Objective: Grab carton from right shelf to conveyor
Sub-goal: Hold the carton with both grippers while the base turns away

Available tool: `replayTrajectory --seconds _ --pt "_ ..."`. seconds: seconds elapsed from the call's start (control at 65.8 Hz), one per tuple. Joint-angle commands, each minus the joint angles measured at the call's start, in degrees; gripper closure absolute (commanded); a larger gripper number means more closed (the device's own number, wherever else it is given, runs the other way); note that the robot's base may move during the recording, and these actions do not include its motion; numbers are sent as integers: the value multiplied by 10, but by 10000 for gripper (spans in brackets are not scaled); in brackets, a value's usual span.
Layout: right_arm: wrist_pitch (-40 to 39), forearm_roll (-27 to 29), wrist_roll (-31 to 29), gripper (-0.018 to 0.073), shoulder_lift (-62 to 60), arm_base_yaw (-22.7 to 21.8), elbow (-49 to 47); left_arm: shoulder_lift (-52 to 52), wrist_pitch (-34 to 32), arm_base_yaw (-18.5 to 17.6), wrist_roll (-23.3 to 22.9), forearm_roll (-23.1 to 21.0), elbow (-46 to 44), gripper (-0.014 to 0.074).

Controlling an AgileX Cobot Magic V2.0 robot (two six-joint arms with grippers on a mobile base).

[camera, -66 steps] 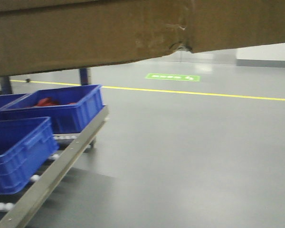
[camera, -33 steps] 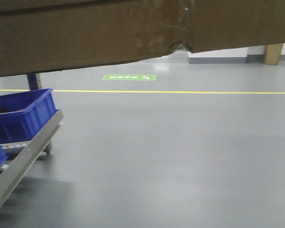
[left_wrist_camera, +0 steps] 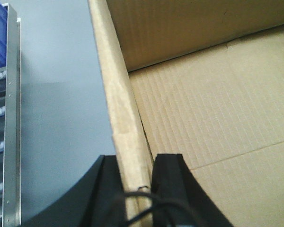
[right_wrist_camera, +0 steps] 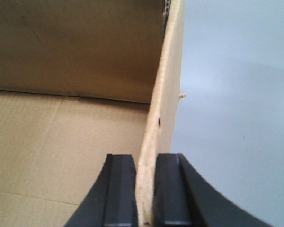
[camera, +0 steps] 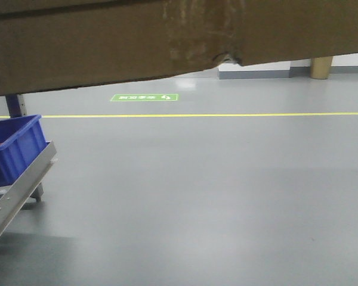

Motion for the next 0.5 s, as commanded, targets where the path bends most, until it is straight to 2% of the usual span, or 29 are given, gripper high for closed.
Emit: replayTrajectory --seconds 0.0,0.486 --pt "-41 6 -8 616 -8 1 -4 -6 -17 -7 7 -14 -1 616" --pt "-41 6 -8 616 -8 1 -4 -6 -17 -7 7 -14 -1 616"
